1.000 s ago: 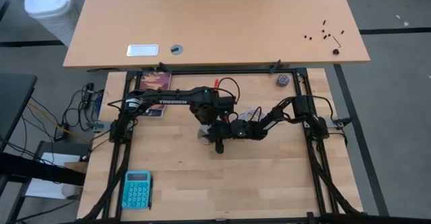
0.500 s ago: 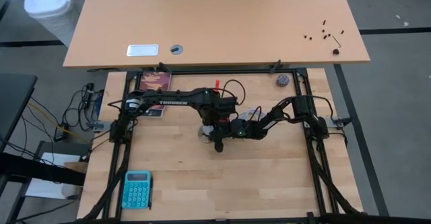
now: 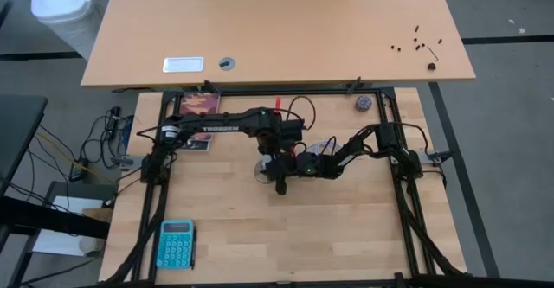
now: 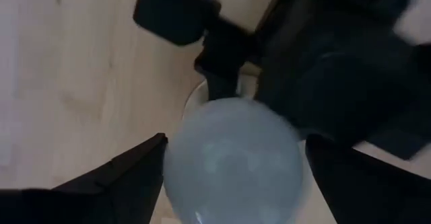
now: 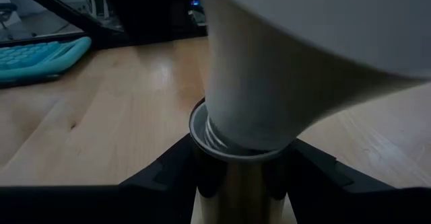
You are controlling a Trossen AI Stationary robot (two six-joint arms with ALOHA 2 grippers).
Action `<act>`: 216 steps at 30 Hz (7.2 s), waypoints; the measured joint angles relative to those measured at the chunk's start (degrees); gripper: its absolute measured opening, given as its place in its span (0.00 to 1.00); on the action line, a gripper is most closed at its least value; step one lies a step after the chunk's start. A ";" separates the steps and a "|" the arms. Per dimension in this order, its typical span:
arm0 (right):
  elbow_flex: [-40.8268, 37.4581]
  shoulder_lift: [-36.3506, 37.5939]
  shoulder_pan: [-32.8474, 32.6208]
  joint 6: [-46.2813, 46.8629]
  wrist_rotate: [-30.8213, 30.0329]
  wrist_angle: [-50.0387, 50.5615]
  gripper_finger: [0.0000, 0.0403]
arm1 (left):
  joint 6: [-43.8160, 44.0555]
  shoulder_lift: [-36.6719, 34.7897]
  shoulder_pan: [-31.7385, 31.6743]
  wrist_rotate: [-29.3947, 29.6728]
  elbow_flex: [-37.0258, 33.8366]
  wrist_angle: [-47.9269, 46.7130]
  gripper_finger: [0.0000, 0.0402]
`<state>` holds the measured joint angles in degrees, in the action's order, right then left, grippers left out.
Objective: Screw lightbulb
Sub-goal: Insert the lightbulb into the desk lamp
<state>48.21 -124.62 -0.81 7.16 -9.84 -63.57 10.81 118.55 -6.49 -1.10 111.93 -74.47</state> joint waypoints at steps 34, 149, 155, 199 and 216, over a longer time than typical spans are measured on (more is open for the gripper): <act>-0.07 0.00 -0.21 0.33 0.49 -0.17 0.46 | -27.33 -0.10 -8.12 -14.34 6.79 -12.93 0.88; 0.94 0.00 0.58 0.44 0.95 0.66 0.46 | -6.21 4.49 1.62 0.76 6.76 -15.53 0.99; 0.94 0.00 0.62 0.48 0.95 0.63 0.46 | -5.64 1.45 1.56 1.73 6.76 -15.55 0.99; 0.94 0.07 0.67 0.35 0.98 0.78 0.46 | -1.44 -24.48 6.29 1.54 -31.37 15.38 0.99; 0.94 0.07 0.67 0.37 1.00 0.72 0.46 | -2.22 -19.44 6.83 7.46 -31.07 23.04 0.99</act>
<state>49.15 -124.55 -0.14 7.53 -8.84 -62.85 8.59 99.11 0.34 6.36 80.86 -51.43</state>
